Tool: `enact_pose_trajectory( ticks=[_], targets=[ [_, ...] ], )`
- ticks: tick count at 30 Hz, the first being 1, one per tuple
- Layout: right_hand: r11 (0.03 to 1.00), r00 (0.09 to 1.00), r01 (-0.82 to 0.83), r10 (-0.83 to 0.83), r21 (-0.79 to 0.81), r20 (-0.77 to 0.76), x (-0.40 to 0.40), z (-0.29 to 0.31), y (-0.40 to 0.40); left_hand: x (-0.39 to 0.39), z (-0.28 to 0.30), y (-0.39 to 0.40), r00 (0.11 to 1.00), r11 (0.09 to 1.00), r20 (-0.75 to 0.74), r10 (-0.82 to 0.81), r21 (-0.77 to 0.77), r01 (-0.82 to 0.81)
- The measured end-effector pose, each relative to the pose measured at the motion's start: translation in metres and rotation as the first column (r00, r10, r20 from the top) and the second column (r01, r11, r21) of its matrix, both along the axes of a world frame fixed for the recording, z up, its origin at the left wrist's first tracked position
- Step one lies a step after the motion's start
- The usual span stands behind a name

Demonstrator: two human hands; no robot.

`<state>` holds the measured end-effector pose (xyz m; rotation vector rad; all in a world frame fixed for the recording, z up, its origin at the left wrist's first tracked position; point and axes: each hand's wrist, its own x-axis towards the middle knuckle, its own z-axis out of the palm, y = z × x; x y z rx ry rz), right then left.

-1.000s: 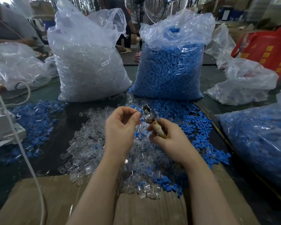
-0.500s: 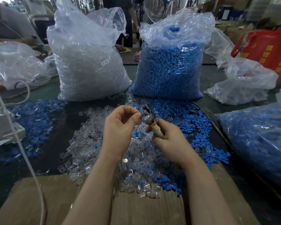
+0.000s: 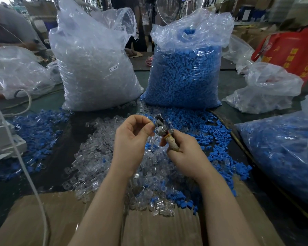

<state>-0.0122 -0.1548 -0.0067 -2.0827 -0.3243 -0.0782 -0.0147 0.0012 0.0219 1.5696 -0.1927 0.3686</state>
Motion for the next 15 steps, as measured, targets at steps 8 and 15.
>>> enact_pose_trajectory(
  ticks=[8,15],
  targets=[
    [0.999,0.999,0.031,-0.031,-0.016,0.013,-0.001,0.003,0.003,-0.001,0.003,0.001,1.000,1.000,-0.021,0.010,0.001,-0.010],
    [0.983,0.982,0.172,-0.167,-0.055,0.088,-0.002,0.004,-0.002,0.012,0.000,0.059,0.904,0.821,-0.370,0.215,-0.433,-0.373]
  ],
)
